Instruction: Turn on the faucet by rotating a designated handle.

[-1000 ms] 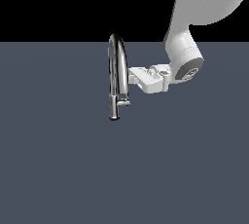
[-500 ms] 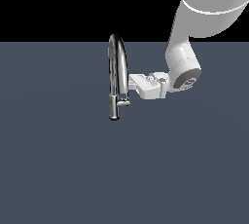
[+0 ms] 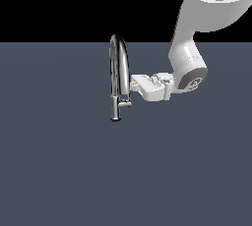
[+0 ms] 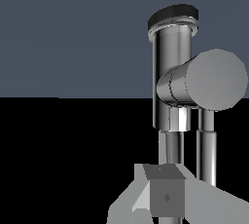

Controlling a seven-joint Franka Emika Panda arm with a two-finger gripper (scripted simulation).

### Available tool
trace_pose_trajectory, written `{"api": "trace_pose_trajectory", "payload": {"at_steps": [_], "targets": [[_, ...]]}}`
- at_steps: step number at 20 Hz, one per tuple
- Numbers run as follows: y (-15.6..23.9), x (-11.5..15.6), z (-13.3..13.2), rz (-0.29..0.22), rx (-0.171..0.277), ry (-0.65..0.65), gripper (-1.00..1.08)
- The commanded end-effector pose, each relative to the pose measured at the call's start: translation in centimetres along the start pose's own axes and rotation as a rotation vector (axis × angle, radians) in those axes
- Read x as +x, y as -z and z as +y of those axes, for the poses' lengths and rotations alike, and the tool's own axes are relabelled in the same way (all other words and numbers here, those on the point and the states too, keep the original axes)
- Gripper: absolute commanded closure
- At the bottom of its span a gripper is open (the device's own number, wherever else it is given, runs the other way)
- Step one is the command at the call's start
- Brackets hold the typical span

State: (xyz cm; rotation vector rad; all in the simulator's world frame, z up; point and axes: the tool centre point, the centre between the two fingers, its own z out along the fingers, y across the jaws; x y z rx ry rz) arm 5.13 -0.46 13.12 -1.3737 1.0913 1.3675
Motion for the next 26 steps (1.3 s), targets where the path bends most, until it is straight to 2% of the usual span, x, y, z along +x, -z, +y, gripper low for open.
{"api": "trace_pose_trajectory", "payload": {"at_steps": [1,12,13,26], "targets": [[0.0,-0.2,0.6,0.0,0.0,0.0,1.08],[0.0,-0.8,3.0,0.0,0.0,0.001,1.08],[-0.7,-0.6,2.4,-0.002,-0.004,0.003,1.08],[-0.1,1.4,7.0,-0.001,0.0,0.001,1.08]]}}
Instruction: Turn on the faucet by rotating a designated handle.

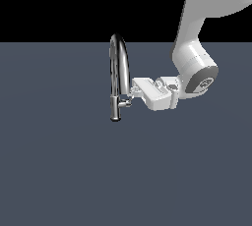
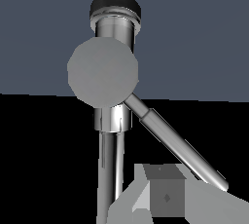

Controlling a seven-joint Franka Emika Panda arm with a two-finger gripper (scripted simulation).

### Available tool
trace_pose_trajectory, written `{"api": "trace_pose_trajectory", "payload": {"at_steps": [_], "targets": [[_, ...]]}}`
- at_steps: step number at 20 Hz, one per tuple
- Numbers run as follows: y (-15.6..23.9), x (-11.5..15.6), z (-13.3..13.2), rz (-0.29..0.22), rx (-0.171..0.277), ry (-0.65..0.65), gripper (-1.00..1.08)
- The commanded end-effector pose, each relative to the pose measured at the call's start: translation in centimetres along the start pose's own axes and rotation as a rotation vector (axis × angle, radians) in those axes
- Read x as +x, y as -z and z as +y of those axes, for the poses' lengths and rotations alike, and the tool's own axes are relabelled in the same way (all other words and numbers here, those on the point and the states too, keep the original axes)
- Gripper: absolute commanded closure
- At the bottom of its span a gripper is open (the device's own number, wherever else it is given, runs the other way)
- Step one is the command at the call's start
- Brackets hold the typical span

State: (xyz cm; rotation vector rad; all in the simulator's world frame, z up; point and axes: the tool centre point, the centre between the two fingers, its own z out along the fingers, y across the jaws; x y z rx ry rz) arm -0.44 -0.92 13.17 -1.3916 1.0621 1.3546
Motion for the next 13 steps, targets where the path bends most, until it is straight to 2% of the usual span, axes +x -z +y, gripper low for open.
{"api": "trace_pose_trajectory", "payload": {"at_steps": [1,2,3,12,13], "targets": [[0.7,1.6,1.9,-0.001,0.011,-0.027,1.08],[0.7,1.6,1.9,-0.001,0.011,-0.027,1.08],[0.0,0.4,0.6,0.0,0.0,-0.002,1.08],[0.7,6.4,3.4,0.0,0.011,-0.026,1.08],[0.7,6.4,3.4,0.0,0.011,-0.026,1.08]]}}
